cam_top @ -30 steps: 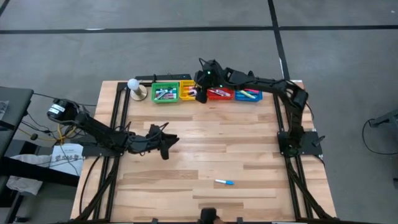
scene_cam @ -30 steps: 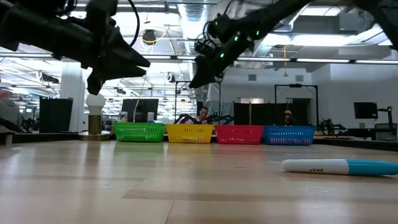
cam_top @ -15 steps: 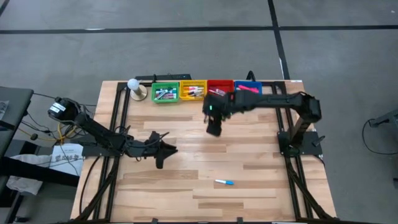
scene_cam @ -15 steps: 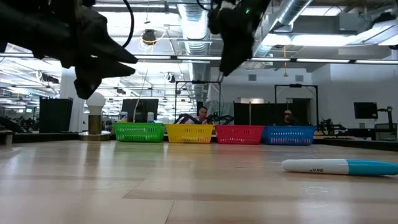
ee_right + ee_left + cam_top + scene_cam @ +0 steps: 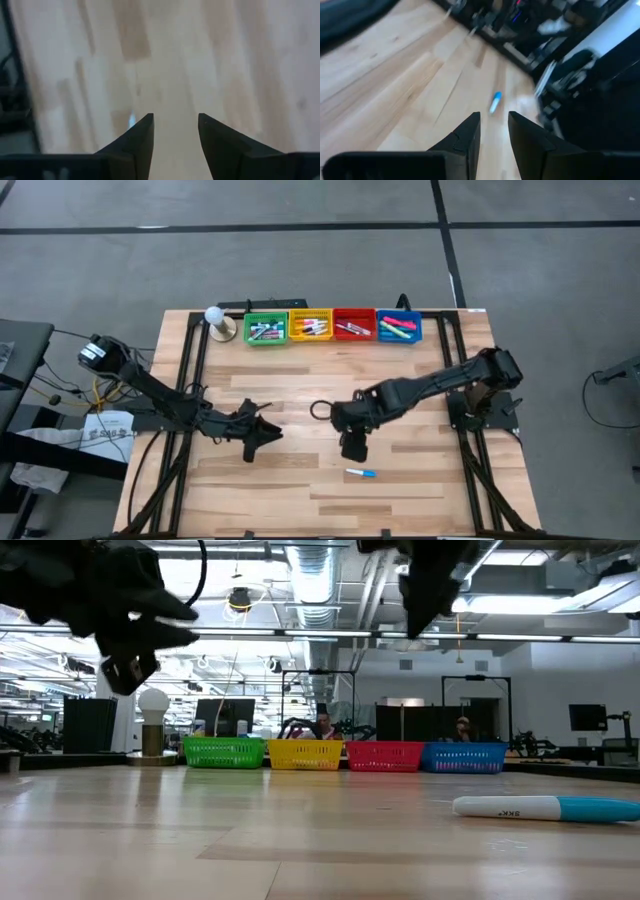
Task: Pick & Place Markers
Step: Put the light blue highlighter pen into the yellow basket
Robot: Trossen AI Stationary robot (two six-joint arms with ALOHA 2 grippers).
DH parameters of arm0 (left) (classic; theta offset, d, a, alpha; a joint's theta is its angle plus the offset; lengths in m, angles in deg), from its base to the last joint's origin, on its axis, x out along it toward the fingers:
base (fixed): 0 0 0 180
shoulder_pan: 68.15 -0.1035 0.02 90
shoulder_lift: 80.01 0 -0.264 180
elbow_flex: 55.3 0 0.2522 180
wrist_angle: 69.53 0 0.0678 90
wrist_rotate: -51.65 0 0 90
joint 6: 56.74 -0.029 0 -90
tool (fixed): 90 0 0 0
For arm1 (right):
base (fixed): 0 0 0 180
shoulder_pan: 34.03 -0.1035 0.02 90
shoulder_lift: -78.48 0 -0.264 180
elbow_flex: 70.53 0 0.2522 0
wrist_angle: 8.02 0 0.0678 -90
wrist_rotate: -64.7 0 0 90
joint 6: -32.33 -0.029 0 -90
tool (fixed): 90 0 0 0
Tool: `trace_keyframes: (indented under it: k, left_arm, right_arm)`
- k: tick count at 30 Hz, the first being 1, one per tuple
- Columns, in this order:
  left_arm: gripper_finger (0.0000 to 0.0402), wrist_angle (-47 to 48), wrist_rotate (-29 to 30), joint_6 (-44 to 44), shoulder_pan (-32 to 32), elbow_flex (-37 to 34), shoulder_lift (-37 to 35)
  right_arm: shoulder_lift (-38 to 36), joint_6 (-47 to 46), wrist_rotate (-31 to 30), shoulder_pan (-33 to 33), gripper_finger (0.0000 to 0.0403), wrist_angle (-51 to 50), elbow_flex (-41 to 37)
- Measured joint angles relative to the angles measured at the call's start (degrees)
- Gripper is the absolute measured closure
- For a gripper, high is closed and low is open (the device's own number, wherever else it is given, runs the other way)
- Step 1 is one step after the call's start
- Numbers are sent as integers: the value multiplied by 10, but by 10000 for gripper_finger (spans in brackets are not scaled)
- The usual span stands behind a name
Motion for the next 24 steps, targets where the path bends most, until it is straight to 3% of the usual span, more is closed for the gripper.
trace_keyframes:
  k: [5,11,24]
  left_arm:
    - [302,-34,0,-7,-9,0,-48]
    - [302,-36,-4,-75,5,0,-125]
    - [302,-35,-5,-75,38,-1,-138]
  right_arm:
    - [0,-68,-153,-13,265,62,1]
    - [6,-76,-65,-29,265,44,1]
    - [111,-89,-55,-104,276,10,1]
